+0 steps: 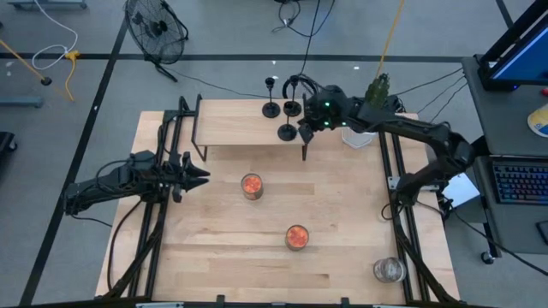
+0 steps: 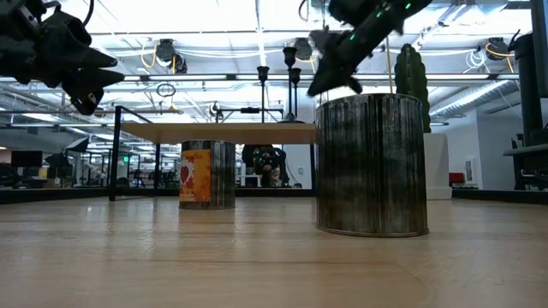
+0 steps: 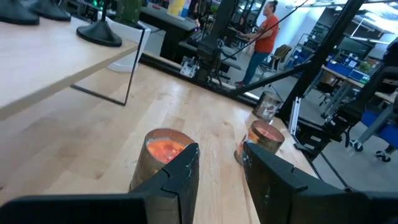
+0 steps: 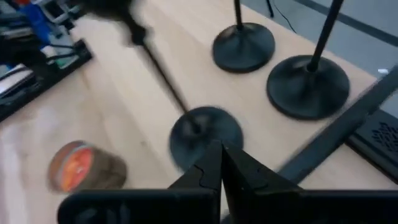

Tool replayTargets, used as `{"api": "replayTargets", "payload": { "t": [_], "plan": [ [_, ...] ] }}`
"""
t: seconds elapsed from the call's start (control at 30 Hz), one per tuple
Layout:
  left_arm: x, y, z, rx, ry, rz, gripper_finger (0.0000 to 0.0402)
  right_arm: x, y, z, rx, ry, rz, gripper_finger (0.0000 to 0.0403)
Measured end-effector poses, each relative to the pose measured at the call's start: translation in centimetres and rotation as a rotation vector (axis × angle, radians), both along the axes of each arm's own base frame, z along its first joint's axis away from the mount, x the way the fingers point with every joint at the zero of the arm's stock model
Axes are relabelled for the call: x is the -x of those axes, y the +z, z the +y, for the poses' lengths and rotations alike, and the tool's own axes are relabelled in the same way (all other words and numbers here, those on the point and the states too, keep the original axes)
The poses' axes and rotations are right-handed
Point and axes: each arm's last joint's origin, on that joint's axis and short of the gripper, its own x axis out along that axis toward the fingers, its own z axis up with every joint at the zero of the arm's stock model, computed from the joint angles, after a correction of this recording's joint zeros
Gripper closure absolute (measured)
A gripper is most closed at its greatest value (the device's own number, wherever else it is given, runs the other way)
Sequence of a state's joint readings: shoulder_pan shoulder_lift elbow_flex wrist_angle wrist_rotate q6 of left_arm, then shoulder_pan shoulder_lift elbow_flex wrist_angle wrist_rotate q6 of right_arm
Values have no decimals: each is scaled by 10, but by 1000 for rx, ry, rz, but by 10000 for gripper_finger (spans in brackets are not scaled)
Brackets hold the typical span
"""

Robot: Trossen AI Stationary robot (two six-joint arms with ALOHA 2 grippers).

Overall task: Pick & Place candle stick holders
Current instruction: Put the top orange scented candle on the shelf

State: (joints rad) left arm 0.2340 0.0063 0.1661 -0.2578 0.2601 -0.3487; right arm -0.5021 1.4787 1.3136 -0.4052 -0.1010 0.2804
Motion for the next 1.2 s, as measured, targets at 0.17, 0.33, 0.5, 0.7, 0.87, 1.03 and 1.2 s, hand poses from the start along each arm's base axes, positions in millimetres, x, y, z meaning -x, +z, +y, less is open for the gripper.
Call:
{"api": "replayTargets", "payload": {
  "t": [0.17,0.33,0.5,0.7,0.87,1.03,1.2],
  "plan": [
    [0,4,0,0,1,-42,273,25,28,26,29,59,-6,403],
    [0,7,0,30,9,-66,272,49,47,56,51,144,9,403],
    [0,8,0,77,12,-82,272,70,46,81,41,194,-14,403],
    [0,10,0,137,14,-98,273,94,21,102,-3,200,-111,403],
    [0,18,0,213,9,-180,273,111,-6,114,3,221,-187,403],
    [1,23,0,306,-1,-228,273,125,-27,118,5,220,-258,403],
    [-2,31,0,311,-22,-289,273,137,-40,121,17,220,-305,403]
  ]
}}
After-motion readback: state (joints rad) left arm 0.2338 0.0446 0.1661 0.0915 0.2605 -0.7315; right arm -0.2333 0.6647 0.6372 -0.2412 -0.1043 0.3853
